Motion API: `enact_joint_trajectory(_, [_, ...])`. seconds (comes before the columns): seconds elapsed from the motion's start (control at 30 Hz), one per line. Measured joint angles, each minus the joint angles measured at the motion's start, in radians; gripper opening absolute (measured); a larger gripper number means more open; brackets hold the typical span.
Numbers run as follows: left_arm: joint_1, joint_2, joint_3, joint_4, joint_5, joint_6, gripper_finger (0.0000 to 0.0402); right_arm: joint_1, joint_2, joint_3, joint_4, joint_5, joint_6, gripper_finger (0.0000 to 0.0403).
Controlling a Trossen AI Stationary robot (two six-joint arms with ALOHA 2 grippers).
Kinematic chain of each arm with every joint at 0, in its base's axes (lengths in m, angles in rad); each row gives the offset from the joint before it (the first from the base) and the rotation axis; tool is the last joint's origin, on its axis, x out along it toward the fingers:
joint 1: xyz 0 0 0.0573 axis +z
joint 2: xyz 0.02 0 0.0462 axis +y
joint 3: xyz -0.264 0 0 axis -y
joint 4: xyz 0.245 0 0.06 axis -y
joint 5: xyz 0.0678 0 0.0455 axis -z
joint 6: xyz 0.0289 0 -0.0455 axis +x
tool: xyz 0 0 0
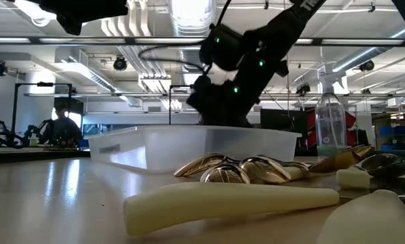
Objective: Sort silverware
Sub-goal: Put the silver spoon into the transparent silverware tray
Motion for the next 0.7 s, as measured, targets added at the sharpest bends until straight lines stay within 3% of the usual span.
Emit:
enact_joint_trajectory(0.2, [0.002, -0.004, 0.000, 0.001, -0.004, 0.019, 0.0119, 0.002, 0.004, -0.003, -0.013, -0.012, 0.005, 0.0019])
enact_joint_trajectory(0.47, [0.002, -0.033, 0.012, 0.002, -0.005, 0.090, 0.0119, 0.022, -0.098, -0.003, -0.068, -0.039, -0.076, 0.0114])
enact_joint_trajectory(0.7, [-0.001, -0.063, 0.022, -0.001, -0.005, 0.133, 0.0119, 0.084, -0.277, -0.002, -0.293, -0.033, -0.155, 0.0177])
